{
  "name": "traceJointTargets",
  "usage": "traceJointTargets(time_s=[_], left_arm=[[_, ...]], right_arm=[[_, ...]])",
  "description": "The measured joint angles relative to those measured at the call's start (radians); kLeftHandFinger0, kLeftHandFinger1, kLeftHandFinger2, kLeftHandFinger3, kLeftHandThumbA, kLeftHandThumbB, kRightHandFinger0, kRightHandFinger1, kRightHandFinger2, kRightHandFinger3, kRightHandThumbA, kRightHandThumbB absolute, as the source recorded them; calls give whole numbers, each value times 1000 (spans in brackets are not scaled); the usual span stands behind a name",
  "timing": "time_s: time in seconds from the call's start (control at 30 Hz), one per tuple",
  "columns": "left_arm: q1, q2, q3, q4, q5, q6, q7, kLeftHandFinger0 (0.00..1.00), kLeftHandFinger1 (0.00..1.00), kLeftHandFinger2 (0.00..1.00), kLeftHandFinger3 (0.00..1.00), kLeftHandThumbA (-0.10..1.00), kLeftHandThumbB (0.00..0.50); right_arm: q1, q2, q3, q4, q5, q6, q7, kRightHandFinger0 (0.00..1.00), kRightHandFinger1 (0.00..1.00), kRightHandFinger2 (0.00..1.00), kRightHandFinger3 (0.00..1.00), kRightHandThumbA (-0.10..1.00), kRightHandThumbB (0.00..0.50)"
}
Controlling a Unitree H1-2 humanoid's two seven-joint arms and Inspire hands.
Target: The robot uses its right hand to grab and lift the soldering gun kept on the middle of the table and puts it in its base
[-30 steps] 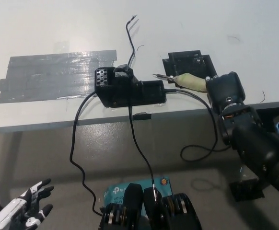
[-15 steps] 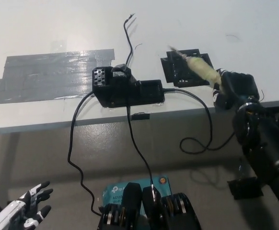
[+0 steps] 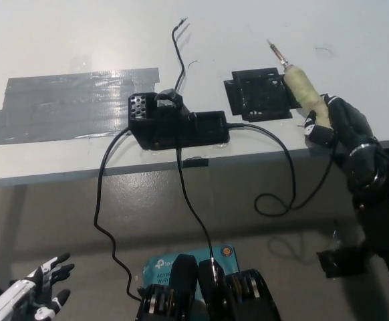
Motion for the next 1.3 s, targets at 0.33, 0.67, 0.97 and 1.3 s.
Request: traceJointTargets(time_s=[0.33,0.67,0.97,1.3], left_arm=[[-4,0,-1,2,0,8,0,1000,1000,1000,1000,529,204],[-15,0,-3,2,0,16,-1,1000,1000,1000,1000,554,203],[-13,6,-11,0,3,30,-1,1000,1000,1000,1000,527,175],[3,5,-43,0,6,29,-1,1000,1000,1000,1000,570,197]], right_arm=[[-4,-144,237,-50,-96,-171,-18,0,262,608,456,-100,0],[-81,-273,375,-113,-222,-364,-66,0,7,44,123,-100,96],[-172,-287,366,-128,-273,-449,-104,0,170,454,62,-100,6],[-175,-262,331,-228,-273,-435,-22,0,135,498,187,-100,80]])
